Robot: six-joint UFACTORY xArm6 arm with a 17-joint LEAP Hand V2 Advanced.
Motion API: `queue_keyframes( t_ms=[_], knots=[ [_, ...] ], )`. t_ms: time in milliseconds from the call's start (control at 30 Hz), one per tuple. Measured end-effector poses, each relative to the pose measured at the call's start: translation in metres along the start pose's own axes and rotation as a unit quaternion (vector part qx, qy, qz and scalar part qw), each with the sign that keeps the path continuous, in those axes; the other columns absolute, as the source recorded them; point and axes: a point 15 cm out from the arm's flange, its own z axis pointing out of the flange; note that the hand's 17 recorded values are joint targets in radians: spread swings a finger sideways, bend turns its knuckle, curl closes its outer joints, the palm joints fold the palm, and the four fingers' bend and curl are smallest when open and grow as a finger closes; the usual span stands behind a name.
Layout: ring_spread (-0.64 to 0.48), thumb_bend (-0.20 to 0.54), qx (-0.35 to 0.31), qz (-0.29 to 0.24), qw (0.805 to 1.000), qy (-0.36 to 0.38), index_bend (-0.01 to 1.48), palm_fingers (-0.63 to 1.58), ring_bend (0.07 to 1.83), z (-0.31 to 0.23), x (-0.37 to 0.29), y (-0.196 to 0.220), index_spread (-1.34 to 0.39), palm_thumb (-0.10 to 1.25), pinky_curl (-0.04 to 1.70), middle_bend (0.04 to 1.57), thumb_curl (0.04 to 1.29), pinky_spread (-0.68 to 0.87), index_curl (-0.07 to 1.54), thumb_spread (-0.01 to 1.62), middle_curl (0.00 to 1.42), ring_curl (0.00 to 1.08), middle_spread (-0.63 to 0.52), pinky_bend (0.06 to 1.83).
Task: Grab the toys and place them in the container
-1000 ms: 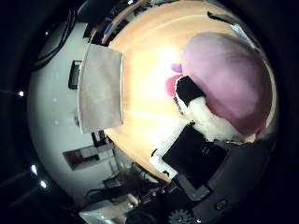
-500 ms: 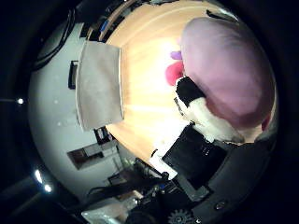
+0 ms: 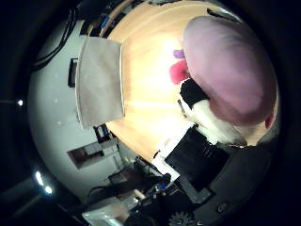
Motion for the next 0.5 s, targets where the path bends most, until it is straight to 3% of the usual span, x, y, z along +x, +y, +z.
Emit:
queue_keyframes(
  t_ms=[333, 367, 433, 500],
  knots=[
    [-0.33, -0.021, -0.014, 0.0, 1.0, -0.003, 0.22, 0.49, 0.88, 0.005, -0.003, 0.001, -0.59, 0.59, -0.01, 0.21, 0.47, 0.15, 0.35, 0.98, 0.32, 0.23, -0.32, 0.95],
    [-0.35, -0.01, -0.012, 0.0, 1.0, -0.002, 0.27, 0.62, 0.9, 0.003, -0.002, 0.0, -0.6, 0.62, -0.02, 0.25, 0.48, 0.11, 0.36, 0.98, 0.32, 0.23, -0.34, 0.92],
    [-0.38, 0.014, -0.004, 0.0, 1.0, 0.004, 0.26, 1.13, 0.98, -0.006, 0.0, -0.006, -0.6, 0.71, 0.04, 0.35, 0.5, -0.17, 0.35, 0.98, 0.36, 0.24, -0.41, 1.09],
    [-0.36, 0.039, 0.0, 0.003, 1.0, 0.005, 0.35, 1.34, 1.04, -0.009, 0.001, -0.008, -0.59, 0.78, 0.1, 0.47, 0.52, -0.32, 0.41, 0.98, 0.42, 0.3, -0.43, 1.15]
  ],
)
